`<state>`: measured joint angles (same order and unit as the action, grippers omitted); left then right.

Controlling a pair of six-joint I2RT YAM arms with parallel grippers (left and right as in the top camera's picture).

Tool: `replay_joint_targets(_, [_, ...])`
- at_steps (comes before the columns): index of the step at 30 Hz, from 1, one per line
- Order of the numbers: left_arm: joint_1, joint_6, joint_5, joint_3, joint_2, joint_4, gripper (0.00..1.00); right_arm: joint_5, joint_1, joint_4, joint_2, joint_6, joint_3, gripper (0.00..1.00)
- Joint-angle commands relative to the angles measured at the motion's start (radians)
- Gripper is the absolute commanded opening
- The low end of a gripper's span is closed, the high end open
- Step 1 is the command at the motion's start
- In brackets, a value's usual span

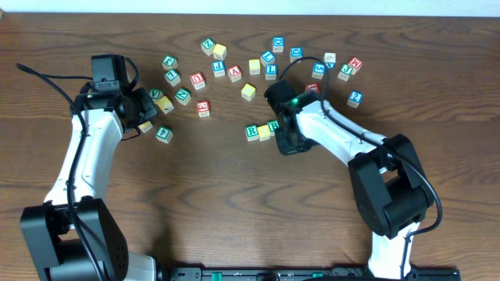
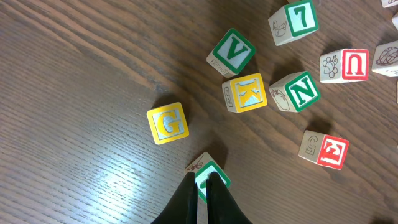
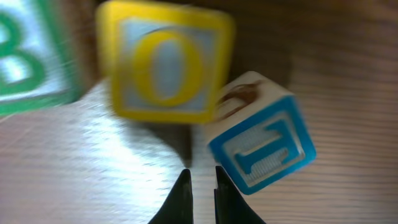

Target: Spell out ROBOT

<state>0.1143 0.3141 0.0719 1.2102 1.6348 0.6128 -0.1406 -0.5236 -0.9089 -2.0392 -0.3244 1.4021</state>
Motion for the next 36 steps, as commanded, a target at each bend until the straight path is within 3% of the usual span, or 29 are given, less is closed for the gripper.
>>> replay_joint_targets(1, [0.000, 0.000, -0.013, -0.015, 0.013, -0.001, 0.08, -0.072, 0.032, 0.006, 0.024, 0.005, -0.007, 0.09])
replay_joint_targets(9, [0.000, 0.000, -0.013, -0.015, 0.013, -0.001, 0.08, -0.082, 0.054, 0.060, 0.024, 0.080, -0.007, 0.10])
replay_joint_targets(13, [0.000, 0.000, -0.013, -0.015, 0.013, 0.000, 0.08, -0.064, 0.055, 0.063, 0.035, 0.100, 0.000, 0.05])
replay_joint_targets(22, [-0.029, 0.001, -0.008, -0.015, 0.013, 0.031, 0.08, 0.003, 0.147, 0.024, 0.219, 0.066, 0.010, 0.09])
replay_joint_targets(29, [-0.127, 0.053, 0.044, -0.040, 0.021, 0.053, 0.08, 0.127, 0.278, 0.021, 0.170, 0.071, 0.008, 0.08])
replay_joint_targets(36, [-0.239, 0.109, 0.048, -0.091, 0.065, 0.009, 0.08, 0.202, 0.293, 0.046, 0.073, 0.071, 0.008, 0.08])
